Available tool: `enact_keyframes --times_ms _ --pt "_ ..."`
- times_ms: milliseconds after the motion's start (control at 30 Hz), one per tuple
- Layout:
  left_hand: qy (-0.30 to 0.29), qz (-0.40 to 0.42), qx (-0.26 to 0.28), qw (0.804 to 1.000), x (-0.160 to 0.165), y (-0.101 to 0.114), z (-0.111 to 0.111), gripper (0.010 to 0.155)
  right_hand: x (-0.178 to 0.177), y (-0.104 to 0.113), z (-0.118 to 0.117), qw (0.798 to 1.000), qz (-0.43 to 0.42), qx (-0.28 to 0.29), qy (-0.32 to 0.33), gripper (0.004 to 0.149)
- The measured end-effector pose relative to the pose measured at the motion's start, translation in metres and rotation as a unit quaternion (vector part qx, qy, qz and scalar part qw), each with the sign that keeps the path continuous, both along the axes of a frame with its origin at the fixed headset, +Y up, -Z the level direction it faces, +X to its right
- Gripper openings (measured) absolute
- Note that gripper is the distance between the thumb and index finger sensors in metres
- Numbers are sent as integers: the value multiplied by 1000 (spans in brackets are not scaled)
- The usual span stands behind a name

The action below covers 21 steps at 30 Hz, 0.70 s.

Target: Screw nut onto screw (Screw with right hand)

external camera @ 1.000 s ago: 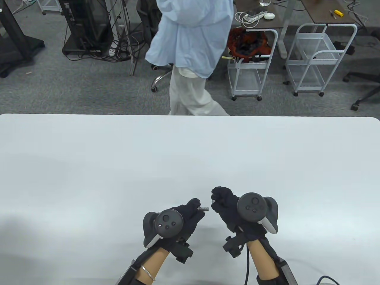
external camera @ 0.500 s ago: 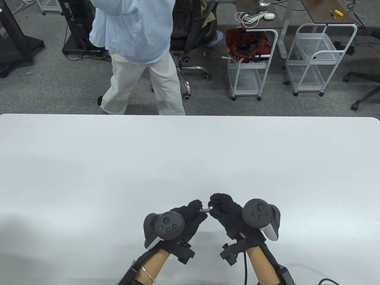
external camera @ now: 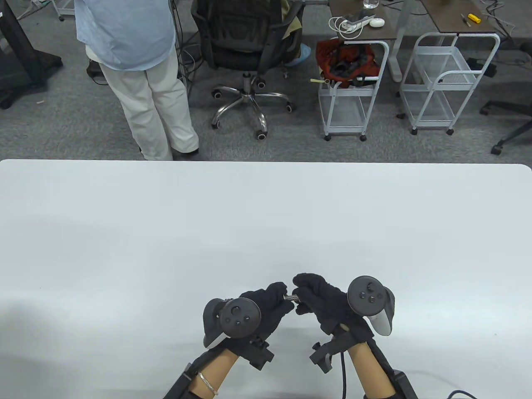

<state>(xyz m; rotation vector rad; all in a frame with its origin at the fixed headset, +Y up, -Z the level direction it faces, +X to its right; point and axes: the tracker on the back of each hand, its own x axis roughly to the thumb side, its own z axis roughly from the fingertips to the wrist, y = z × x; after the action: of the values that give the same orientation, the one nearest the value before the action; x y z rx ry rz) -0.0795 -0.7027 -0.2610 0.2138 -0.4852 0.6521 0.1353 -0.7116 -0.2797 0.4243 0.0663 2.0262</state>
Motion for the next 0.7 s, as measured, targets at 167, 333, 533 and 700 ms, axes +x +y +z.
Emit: enact_keyframes --times_ms 167,333,533,700 --pt "0 -6 2 1000 2 0 1 50 0 -8 1 1000 -22 -18 -5 45" --pt "-3 -11 2 1000 3 0 1 49 1 -16 2 997 -43 -19 -66 45" --pt "-2 -21 3 1000 2 -1 -1 49 6 -17 -8 990 -69 -113 56 53" --pt "-8 -15 12 1000 2 4 0 48 6 -16 -9 994 -61 -85 33 51"
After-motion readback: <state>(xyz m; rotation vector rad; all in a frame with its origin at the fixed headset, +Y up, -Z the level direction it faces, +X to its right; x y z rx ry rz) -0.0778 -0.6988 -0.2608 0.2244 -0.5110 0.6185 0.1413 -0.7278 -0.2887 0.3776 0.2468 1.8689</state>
